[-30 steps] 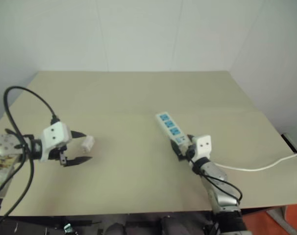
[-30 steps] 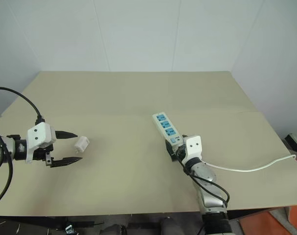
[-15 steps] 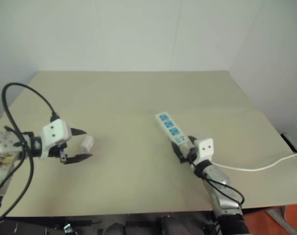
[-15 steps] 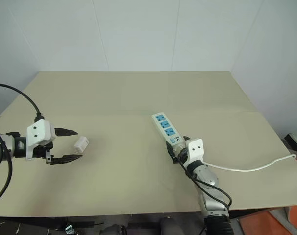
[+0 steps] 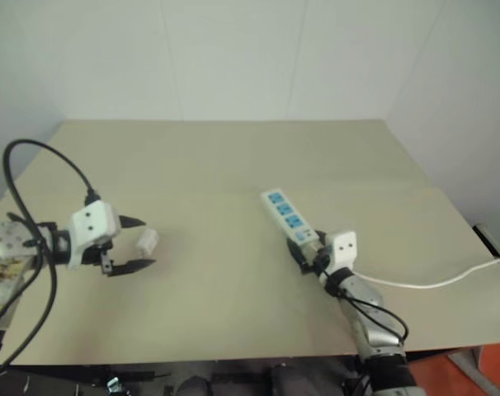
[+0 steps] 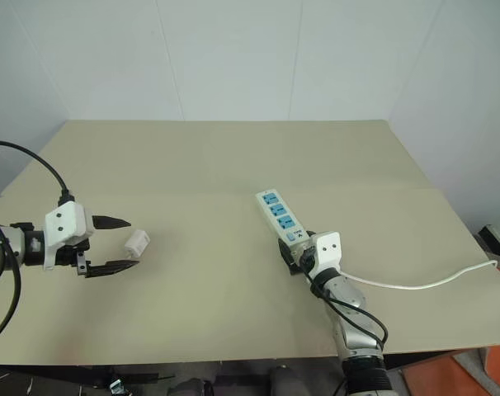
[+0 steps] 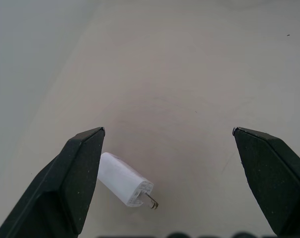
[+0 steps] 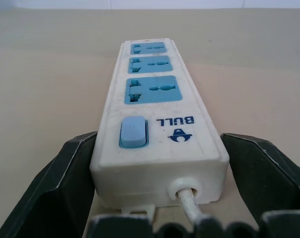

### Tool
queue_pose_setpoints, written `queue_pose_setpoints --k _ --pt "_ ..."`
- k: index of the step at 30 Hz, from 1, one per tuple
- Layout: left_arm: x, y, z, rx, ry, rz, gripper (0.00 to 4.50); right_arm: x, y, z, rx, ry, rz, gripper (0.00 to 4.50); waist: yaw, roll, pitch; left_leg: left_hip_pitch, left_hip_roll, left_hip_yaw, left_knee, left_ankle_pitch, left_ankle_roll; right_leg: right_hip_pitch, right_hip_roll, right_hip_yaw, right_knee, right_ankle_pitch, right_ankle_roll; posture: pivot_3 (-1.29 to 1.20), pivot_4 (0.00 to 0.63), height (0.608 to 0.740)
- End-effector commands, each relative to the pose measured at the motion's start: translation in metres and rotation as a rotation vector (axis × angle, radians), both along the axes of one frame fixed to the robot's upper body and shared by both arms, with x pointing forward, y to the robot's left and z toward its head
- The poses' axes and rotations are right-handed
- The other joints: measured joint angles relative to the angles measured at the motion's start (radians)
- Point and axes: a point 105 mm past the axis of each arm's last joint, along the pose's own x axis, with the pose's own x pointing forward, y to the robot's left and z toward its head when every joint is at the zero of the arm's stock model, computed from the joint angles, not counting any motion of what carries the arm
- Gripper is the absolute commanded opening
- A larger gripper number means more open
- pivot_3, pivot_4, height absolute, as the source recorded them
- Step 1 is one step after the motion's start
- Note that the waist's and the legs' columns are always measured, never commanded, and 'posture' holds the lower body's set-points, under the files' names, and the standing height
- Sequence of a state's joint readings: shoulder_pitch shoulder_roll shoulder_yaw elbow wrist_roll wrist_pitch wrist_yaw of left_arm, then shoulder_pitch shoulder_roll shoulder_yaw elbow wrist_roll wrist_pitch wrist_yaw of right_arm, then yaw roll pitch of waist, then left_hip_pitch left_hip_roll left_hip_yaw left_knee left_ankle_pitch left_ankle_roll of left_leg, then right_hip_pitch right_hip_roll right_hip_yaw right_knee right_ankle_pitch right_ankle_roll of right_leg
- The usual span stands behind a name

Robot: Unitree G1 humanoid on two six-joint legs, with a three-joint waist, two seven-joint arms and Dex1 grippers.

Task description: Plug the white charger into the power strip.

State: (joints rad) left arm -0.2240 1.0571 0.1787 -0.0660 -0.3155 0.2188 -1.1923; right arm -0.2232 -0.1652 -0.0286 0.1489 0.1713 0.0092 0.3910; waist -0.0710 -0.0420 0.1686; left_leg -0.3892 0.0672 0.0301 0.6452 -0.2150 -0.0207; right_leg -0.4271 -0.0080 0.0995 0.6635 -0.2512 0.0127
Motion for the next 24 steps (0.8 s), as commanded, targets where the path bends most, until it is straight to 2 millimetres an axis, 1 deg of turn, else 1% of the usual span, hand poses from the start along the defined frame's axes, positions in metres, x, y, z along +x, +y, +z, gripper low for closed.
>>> queue_pose_setpoints --k 1,4,6,8,10,13,15,16,18,20,21,23,24 --pt "-0.001 -0.002 0.01 0.015 -0.048 -0.015 4.5 0.001 -0.003 0.002 0.012 -0.003 -0.006 3.39 0.0 0.0 0.0 0.0 0.0 0.0 0.0 0.0 0.0 0.0 0.0 0.0 0.0 0.0 0.0 0.0 0.15 0.74" --pt "-0.001 -0.002 0.01 0.012 -0.049 -0.016 4.5 0.001 -0.004 0.002 -0.028 -0.014 -0.009 3.4 0.001 0.0 0.0 0.0 0.0 0.0 0.0 0.0 0.0 0.0 0.0 0.0 0.0 0.0 0.0 0.0 0.15 0.74" --pt "0.001 -0.003 0.011 -0.004 -0.056 -0.002 4.5 -0.002 0.0 0.003 -0.014 -0.014 0.034 3.4 0.001 0.0 0.0 0.0 0.0 0.0 0.0 0.0 0.0 0.0 0.0 0.0 0.0 0.0 0.0 0.0 0.15 0.74" --pt "0.007 -0.01 0.024 -0.123 -0.071 0.04 4.5 -0.009 0.006 0.006 -0.016 -0.029 0.111 3.4 0.001 0.0 0.0 0.0 0.0 0.0 0.0 0.0 0.0 0.0 0.0 0.0 0.0 0.0 0.0 0.0 0.15 0.74" --pt "0.012 -0.016 0.036 -0.184 -0.114 0.056 4.5 -0.016 0.011 0.011 -0.047 -0.066 0.181 3.4 0.004 0.0 0.0 -0.001 0.0 0.0 0.0 0.0 0.0 0.0 0.0 -0.001 0.0 0.0 0.0 0.0 0.15 0.74" --pt "0.033 -0.018 0.049 -0.181 -0.2 0.196 4.5 -0.038 0.018 0.022 -0.093 -0.13 0.406 3.4 0.007 0.0 0.0 -0.001 0.0 -0.001 0.0 0.0 0.0 0.0 0.0 -0.001 0.0 0.0 0.0 0.0 0.15 0.74" --pt "0.048 -0.021 0.059 -0.135 -0.315 0.295 4.5 -0.051 0.017 0.026 -0.129 -0.137 0.555 3.4 0.008 0.0 0.0 -0.001 -0.001 -0.001 0.0 0.0 0.0 0.001 0.0 -0.001 0.0 0.0 0.001 0.0 0.15 0.74" --pt "0.053 -0.023 0.064 -0.135 -0.329 0.323 4.5 -0.055 0.016 0.027 -0.147 -0.135 0.609 3.4 0.008 0.0 0.0 0.0 -0.001 -0.001 0.001 0.0 0.0 0.002 0.0 -0.001 0.0 0.0 0.001 0.0 0.15 0.74" --pt "0.055 -0.031 0.074 -0.235 -0.265 0.317 4.5 -0.06 0.015 0.029 -0.178 -0.13 0.718 3.4 0.007 -0.001 0.001 0.0 -0.001 -0.001 0.001 0.0 0.0 0.002 0.0 0.0 0.0 0.0 0.001 0.0 0.15 0.74" --pt "0.056 -0.04 0.078 -0.289 -0.178 0.302 4.5 -0.066 0.018 0.031 -0.214 -0.127 0.847 3.4 0.001 -0.001 0.001 0.0 -0.001 -0.002 0.002 0.0 0.0 0.002 0.001 -0.001 0.0 0.0 0.001 0.0 0.15 0.74" --pt "0.061 -0.041 0.075 -0.283 -0.091 0.328 4.5 -0.069 0.023 0.032 -0.231 -0.116 0.936 3.4 0.0 -0.001 0.001 0.0 -0.001 -0.002 0.002 0.0 0.0 0.002 0.001 -0.001 0.0 0.0 0.001 0.0 0.15 0.74" --pt "0.066 -0.042 0.068 -0.26 0.03 0.371 4.5 -0.071 0.029 0.032 -0.252 -0.1 1.04 3.4 -0.001 -0.001 0.001 0.0 -0.001 -0.003 0.002 0.0 0.0 0.002 0.002 -0.001 0.001 0.0 0.001 0.0 0.15 0.74" --pt "0.069 -0.041 0.059 -0.209 0.124 0.411 4.5 -0.07 0.036 0.032 -0.258 -0.07 1.098 3.4 -0.001 -0.001 0.001 0.001 -0.001 -0.004 0.002 0.0 0.0 0.002 0.003 -0.001 0.001 0.0 0.001 0.0 0.15 0.74"
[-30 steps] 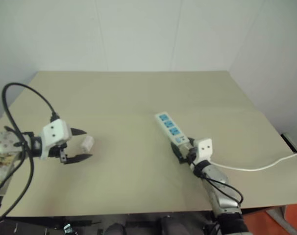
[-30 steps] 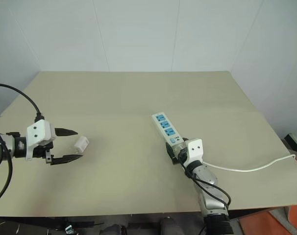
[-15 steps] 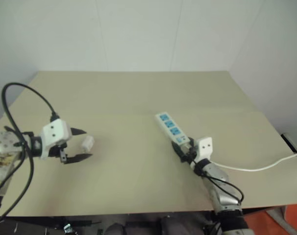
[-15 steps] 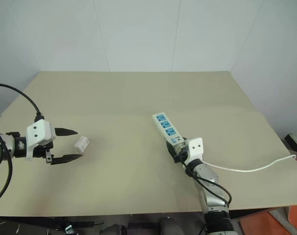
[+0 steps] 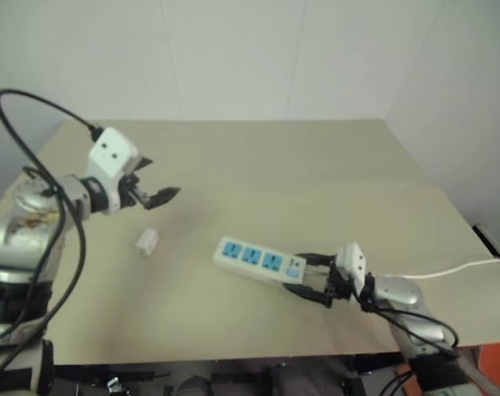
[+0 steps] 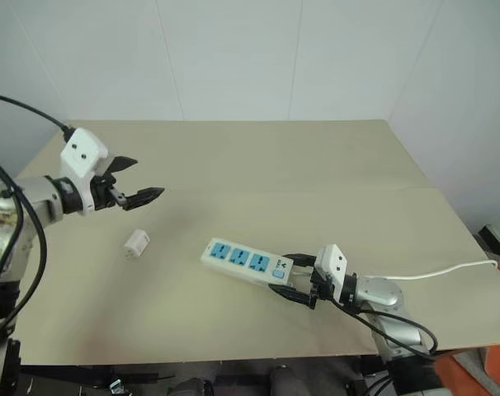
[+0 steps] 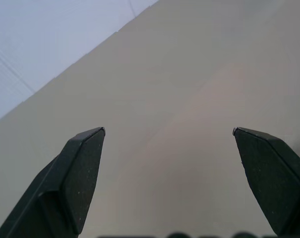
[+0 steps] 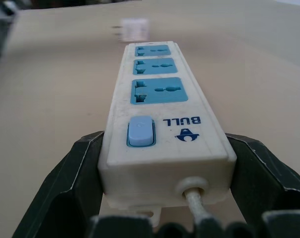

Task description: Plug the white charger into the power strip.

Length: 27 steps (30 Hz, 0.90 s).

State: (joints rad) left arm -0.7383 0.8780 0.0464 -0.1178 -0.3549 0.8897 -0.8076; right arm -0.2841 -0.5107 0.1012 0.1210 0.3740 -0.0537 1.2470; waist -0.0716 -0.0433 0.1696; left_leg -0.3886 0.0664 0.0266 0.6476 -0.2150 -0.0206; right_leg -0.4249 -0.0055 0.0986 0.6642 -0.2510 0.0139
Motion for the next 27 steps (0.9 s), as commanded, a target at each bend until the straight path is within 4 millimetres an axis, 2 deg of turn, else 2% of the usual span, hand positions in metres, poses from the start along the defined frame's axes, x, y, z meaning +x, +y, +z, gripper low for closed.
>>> queue_pose_setpoints --k 1,2,4,9,14,27 --pt "0.006 0.007 -0.019 0.057 0.262 0.077 4.5 -0.006 0.02 0.009 -0.019 0.021 0.194 3.4 -0.001 0.0 0.0 0.0 0.0 -0.001 0.0 0.0 0.0 0.0 0.0 0.0 0.0 0.0 0.0 0.0 0.15 0.74" --pt "0.008 0.009 -0.024 0.069 0.334 0.106 4.5 -0.005 0.025 0.008 -0.027 0.1 0.24 3.4 -0.001 0.0 0.0 0.001 0.0 -0.001 0.0 0.0 0.0 0.0 0.001 0.0 0.0 0.0 0.0 0.0 0.15 0.74" --pt "0.011 0.008 -0.026 0.076 0.397 0.121 4.5 0.0 0.036 0.009 -0.026 0.134 0.271 3.4 -0.001 0.0 0.0 0.0 0.0 -0.002 0.0 0.0 0.0 0.0 0.001 0.0 0.0 0.0 0.0 0.0 0.15 0.74" --pt "0.031 0.019 -0.025 0.122 0.502 0.287 4.5 0.013 0.054 0.001 -0.024 0.055 0.259 3.4 0.006 -0.001 0.003 -0.004 -0.001 -0.004 0.001 0.0 0.0 -0.003 0.001 -0.002 0.0 0.0 -0.001 0.0 0.15 0.74" --pt "0.042 0.027 -0.02 0.133 0.557 0.338 4.5 0.022 0.056 -0.012 -0.035 0.033 0.197 3.4 0.003 -0.001 0.005 -0.007 -0.002 -0.005 0.003 0.0 0.0 -0.004 0.0 -0.002 0.0 0.0 -0.001 0.0 0.15 0.74" --pt "0.041 0.036 -0.045 0.16 0.763 0.383 4.5 0.03 0.051 -0.023 -0.025 0.006 0.116 3.4 0.003 -0.001 0.005 -0.007 -0.002 -0.005 0.003 0.0 0.0 -0.004 0.0 -0.003 0.001 0.0 -0.001 0.0 0.15 0.74"
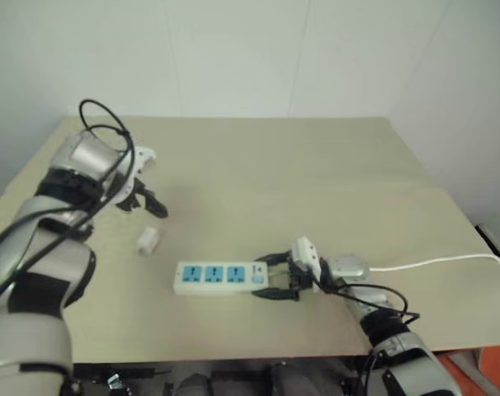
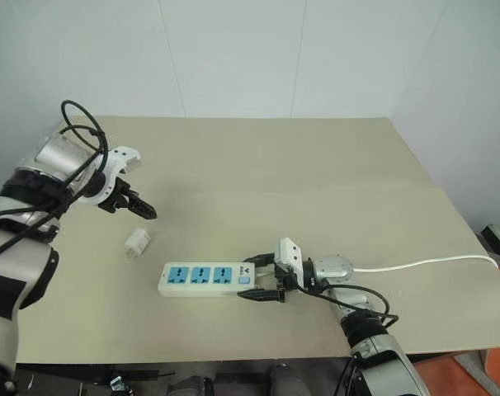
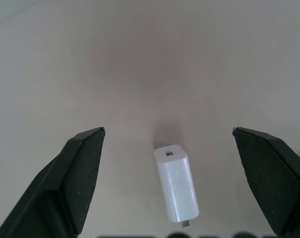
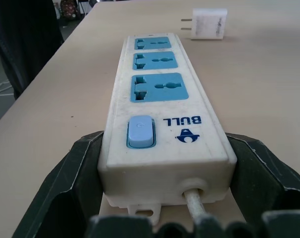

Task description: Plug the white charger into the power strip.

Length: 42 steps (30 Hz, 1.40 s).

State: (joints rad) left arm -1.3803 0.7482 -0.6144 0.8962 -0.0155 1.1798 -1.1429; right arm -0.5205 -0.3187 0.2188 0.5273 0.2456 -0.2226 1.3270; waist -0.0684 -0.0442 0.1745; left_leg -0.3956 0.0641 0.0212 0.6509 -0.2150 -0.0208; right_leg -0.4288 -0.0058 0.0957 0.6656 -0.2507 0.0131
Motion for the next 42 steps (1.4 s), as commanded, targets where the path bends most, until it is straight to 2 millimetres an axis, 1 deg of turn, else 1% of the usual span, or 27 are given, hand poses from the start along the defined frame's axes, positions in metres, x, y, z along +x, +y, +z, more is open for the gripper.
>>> queue_pose_setpoints --k 1,2,5,10,15,23,38,40,42 --pt "0.001 -0.003 0.008 0.013 0.01 -0.017 4.5 0.006 -0.001 0.002 0.011 -0.026 -0.042 3.4 0.0 0.0 0.0 0.0 0.0 0.0 0.0 0.0 0.0 0.0 0.0 0.0 0.0 0.0 0.0 0.0 0.15 0.74" --pt "0.002 -0.002 0.004 0.045 0.018 -0.034 4.5 0.007 0.001 0.001 0.014 -0.03 -0.051 3.4 0.0 0.0 0.0 0.0 0.0 0.0 0.0 0.0 0.0 0.0 0.0 0.0 0.0 0.0 0.0 0.0 0.15 0.74" --pt "0.003 -0.004 -0.008 0.052 0.048 -0.027 4.5 0.011 0.005 0.001 0.023 -0.035 -0.068 3.4 -0.002 0.0 0.0 0.001 0.0 0.0 0.0 0.0 0.0 0.001 0.0 0.0 0.001 0.0 0.0 0.0 0.15 0.74" --pt "0.005 -0.012 -0.021 0.057 0.077 -0.029 4.5 0.014 0.008 0.001 0.032 -0.045 -0.091 3.4 -0.005 0.0 0.0 0.001 0.0 -0.001 0.0 0.0 0.0 0.001 0.0 0.0 0.001 0.0 0.0 0.0 0.15 0.74" --pt "0.006 -0.01 -0.032 0.09 0.094 -0.024 4.5 0.013 0.008 -0.002 0.032 -0.044 -0.107 3.4 -0.005 0.0 0.0 0.001 0.0 -0.001 0.001 0.0 0.0 0.001 0.0 0.0 0.001 0.001 -0.001 0.0 0.15 0.74" --pt "0.002 -0.009 -0.038 0.072 0.131 -0.007 4.5 0.012 0.007 -0.006 0.027 -0.041 -0.119 3.4 -0.005 0.0 0.0 0.002 0.0 -0.001 0.001 0.0 0.0 0.002 0.0 0.0 0.001 0.0 0.0 0.0 0.15 0.74" --pt "-0.003 -0.003 -0.052 0.098 0.167 0.016 4.5 0.013 0.009 -0.009 0.013 -0.037 -0.124 3.4 -0.006 0.0 0.0 0.004 0.0 -0.001 0.001 0.0 0.0 0.004 0.0 0.0 0.002 0.0 0.0 0.0 0.15 0.74" --pt "-0.004 -0.004 -0.053 0.091 0.178 0.024 4.13 0.013 0.009 -0.01 0.012 -0.036 -0.126 3.4 -0.006 0.0 0.0 0.004 0.0 -0.001 0.001 0.0 0.0 0.004 0.0 0.0 0.002 0.0 0.0 0.0 0.15 0.74" --pt "-0.005 -0.004 -0.053 0.092 0.184 0.026 3.61 0.013 0.008 -0.01 0.011 -0.035 -0.129 3.4 -0.006 0.0 0.0 0.005 0.0 -0.001 0.001 0.0 0.0 0.004 0.0 0.0 0.002 0.0 0.0 0.0 0.15 0.74"
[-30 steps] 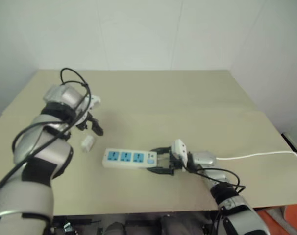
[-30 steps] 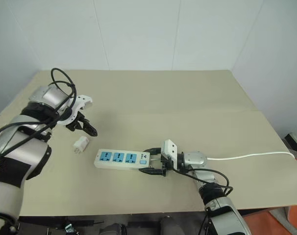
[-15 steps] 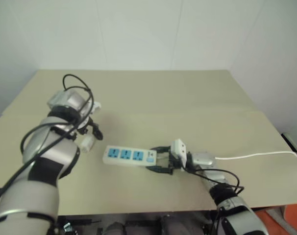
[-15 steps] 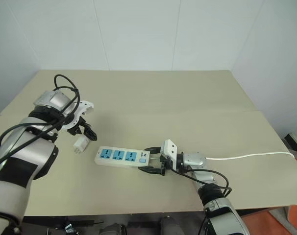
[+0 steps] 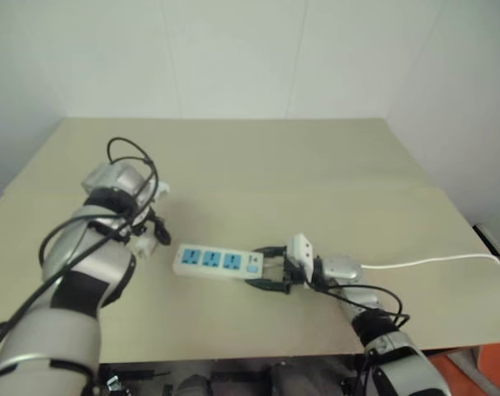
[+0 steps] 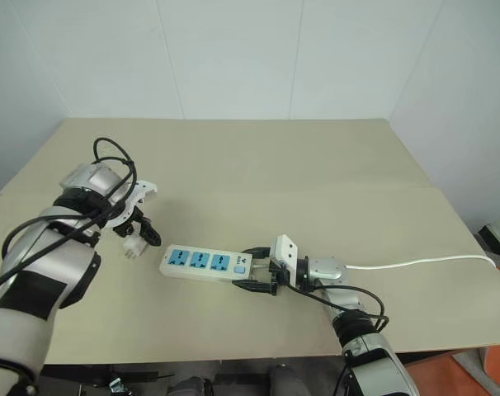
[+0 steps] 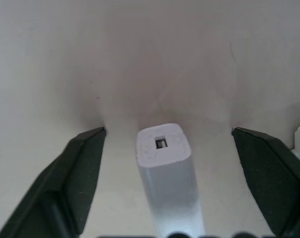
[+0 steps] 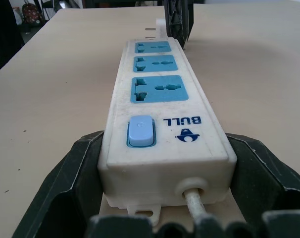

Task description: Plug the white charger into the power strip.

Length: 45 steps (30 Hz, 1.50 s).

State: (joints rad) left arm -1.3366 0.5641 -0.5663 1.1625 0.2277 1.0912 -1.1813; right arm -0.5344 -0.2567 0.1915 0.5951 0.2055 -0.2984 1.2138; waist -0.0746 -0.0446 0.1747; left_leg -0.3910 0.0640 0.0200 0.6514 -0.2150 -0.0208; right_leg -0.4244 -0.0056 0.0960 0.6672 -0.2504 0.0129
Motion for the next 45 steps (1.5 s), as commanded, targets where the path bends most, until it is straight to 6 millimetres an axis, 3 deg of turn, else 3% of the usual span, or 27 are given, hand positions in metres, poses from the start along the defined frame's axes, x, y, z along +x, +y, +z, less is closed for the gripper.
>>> queue_pose_setpoints --k 1,8,14,19,22,25,28,32,38,45 --pt "0.001 0.0 0.005 0.008 -0.013 0.003 3.32 0.0 -0.001 -0.01 -0.039 0.012 -0.022 3.4 0.0 0.0 0.0 0.0 0.0 0.0 0.0 0.0 0.0 0.0 0.0 0.0 0.0 0.0 0.0 0.0 0.15 0.74" --pt "0.006 0.002 0.003 0.036 -0.047 0.0 1.06 -0.001 -0.001 -0.012 -0.04 0.017 -0.024 3.4 0.0 0.0 0.0 0.0 0.0 0.0 0.0 0.0 0.0 0.0 0.0 0.0 0.0 0.0 0.0 0.0 0.15 0.74" --pt "0.016 -0.003 0.017 0.011 -0.136 -0.068 1.03 -0.004 0.0 -0.014 -0.049 0.021 -0.013 3.4 0.001 0.0 0.0 0.0 0.0 0.0 0.0 0.0 0.0 0.0 0.0 0.0 0.0 0.0 0.0 0.0 0.15 0.74" --pt "0.033 -0.023 0.059 -0.163 -0.36 -0.11 1.03 -0.006 -0.001 -0.015 -0.055 0.025 -0.01 3.4 0.001 0.0 0.0 0.0 0.0 0.0 0.0 0.0 0.0 0.0 0.0 0.0 0.0 0.0 -0.001 0.0 0.15 0.74" --pt "0.043 -0.037 0.099 -0.426 -0.685 -0.178 1.03 -0.007 -0.002 -0.016 -0.058 0.028 -0.008 3.4 0.002 0.0 0.0 0.0 0.001 0.0 -0.001 0.0 0.0 0.0 -0.001 0.0 0.0 0.002 -0.004 0.0 0.15 0.74" --pt "0.028 -0.044 0.124 -0.607 -0.986 -0.336 1.03 -0.008 -0.004 -0.017 -0.059 0.038 -0.005 3.4 0.0 0.002 -0.001 0.001 0.001 0.002 -0.001 0.0 0.0 0.0 -0.002 0.001 0.001 0.004 -0.006 0.0 0.15 0.74" --pt "0.004 -0.047 0.125 -0.719 -1.081 -0.439 1.03 -0.008 -0.007 -0.018 -0.061 0.047 0.001 3.4 0.005 0.001 -0.001 0.003 0.001 0.003 -0.001 -0.001 -0.002 0.0 -0.003 0.001 0.004 0.004 -0.007 0.0 0.15 0.74" --pt "-0.051 -0.054 0.125 -1.194 -1.007 -0.619 1.03 -0.005 -0.013 -0.017 -0.062 0.077 0.031 3.4 0.008 0.001 -0.001 0.001 0.0 0.002 0.003 -0.001 -0.002 0.001 -0.003 0.0 0.005 0.004 -0.007 0.0 0.15 0.74" --pt "-0.071 -0.063 0.114 -1.439 -0.825 -0.681 1.03 0.003 -0.018 -0.018 -0.093 0.091 0.045 3.4 0.01 0.001 -0.001 0.003 0.0 0.0 0.006 -0.001 -0.002 0.005 -0.003 -0.002 0.004 0.003 -0.005 0.0 0.15 0.74" --pt "-0.081 -0.087 0.076 -1.425 -0.594 -0.876 1.03 0.005 -0.017 -0.019 -0.1 0.105 0.073 3.4 0.009 0.001 -0.002 0.002 0.0 -0.001 0.006 -0.001 -0.002 0.005 -0.002 -0.002 0.003 0.004 -0.005 0.0 0.15 0.74"
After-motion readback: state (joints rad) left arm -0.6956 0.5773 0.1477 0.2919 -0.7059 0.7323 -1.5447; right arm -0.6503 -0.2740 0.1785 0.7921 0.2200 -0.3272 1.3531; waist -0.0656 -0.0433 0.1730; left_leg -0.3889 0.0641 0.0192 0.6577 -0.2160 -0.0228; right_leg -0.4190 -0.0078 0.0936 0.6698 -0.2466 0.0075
